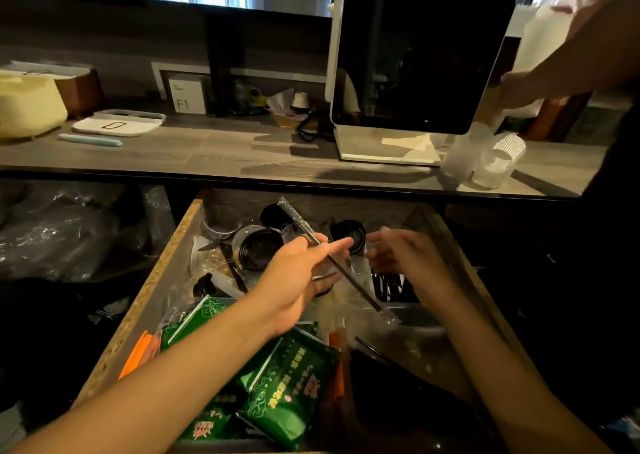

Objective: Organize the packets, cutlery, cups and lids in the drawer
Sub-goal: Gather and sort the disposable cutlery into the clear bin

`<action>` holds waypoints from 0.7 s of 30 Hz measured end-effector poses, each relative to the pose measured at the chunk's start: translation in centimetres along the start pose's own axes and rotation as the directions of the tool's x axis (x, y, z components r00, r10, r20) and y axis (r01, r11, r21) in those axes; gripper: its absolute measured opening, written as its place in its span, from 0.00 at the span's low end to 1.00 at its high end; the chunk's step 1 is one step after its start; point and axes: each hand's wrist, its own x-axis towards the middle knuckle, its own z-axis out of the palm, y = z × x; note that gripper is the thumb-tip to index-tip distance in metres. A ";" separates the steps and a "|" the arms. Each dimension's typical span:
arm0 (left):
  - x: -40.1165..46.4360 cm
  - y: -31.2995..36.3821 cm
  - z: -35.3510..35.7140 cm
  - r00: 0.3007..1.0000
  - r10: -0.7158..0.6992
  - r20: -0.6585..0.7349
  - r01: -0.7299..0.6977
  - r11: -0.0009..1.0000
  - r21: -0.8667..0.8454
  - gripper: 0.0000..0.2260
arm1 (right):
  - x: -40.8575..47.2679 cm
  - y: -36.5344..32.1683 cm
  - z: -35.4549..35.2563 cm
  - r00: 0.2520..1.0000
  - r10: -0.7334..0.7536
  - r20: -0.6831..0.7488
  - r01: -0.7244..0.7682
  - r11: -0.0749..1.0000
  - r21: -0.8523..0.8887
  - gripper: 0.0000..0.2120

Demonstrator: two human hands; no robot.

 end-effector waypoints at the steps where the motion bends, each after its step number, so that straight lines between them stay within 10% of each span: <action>1: 0.2 -0.1 0.6 1.000 0.006 -0.014 -0.006 1.000 0.002 0.03 | -0.6 -0.4 0.2 0.996 0.031 0.079 -0.035 0.998 0.061 0.14; 9: 1.8 -1.4 2.6 0.998 -0.020 -0.061 0.016 0.998 -0.060 0.14 | -4.0 0.5 -2.1 0.951 0.095 0.295 -0.128 0.987 0.096 0.12; 21: 2.3 -2.2 0.9 0.999 0.046 -0.030 -0.023 0.848 0.530 0.07 | -4.1 2.2 -7.2 0.834 0.218 0.507 0.148 0.797 -0.586 0.06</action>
